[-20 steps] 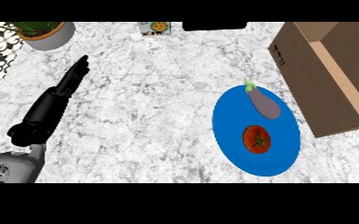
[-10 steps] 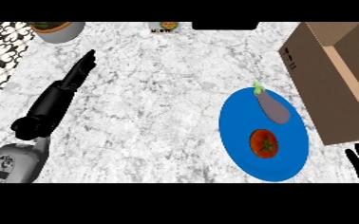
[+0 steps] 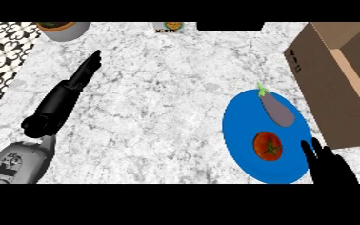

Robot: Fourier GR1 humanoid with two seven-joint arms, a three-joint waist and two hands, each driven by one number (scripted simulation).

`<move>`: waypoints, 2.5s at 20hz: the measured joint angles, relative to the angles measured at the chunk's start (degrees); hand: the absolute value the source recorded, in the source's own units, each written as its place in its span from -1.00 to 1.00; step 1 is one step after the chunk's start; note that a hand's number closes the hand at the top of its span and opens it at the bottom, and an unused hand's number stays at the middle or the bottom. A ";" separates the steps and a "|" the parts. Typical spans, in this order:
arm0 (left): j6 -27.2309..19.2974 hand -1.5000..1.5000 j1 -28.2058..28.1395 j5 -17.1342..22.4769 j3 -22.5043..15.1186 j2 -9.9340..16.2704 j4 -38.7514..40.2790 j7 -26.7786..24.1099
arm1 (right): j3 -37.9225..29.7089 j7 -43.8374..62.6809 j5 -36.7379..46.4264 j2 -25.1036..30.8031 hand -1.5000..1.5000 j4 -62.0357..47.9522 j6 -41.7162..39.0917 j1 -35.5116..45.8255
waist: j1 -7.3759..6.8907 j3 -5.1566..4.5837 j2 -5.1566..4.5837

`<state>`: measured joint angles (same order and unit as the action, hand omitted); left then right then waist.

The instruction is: Pick the tomato from the plate and place it in the cardboard box

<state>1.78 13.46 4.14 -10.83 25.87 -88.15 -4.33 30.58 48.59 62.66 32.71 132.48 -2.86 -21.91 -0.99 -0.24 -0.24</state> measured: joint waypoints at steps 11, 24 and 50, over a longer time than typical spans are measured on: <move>1.30 0.00 -1.28 -2.82 1.64 -2.83 0.12 -0.35 | 7.92 7.60 12.06 -15.73 -1.00 -10.20 -10.31 14.07 | 0.78 0.20 0.23; 5.07 0.00 -1.67 -5.25 6.07 -5.27 0.84 -1.48 | 1.82 4.56 14.53 -20.01 -1.00 -20.73 -10.52 16.47 | 1.04 0.24 0.25; 9.76 0.00 -0.83 -11.08 10.71 -11.20 -1.17 1.64 | -7.43 -7.26 13.73 -22.46 1.00 -35.56 -1.72 16.57 | 1.06 0.24 0.26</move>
<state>11.54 12.63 -6.95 -0.13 14.66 -89.32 -2.69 23.15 41.32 76.39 10.25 96.92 -4.58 -5.34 0.06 0.00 0.03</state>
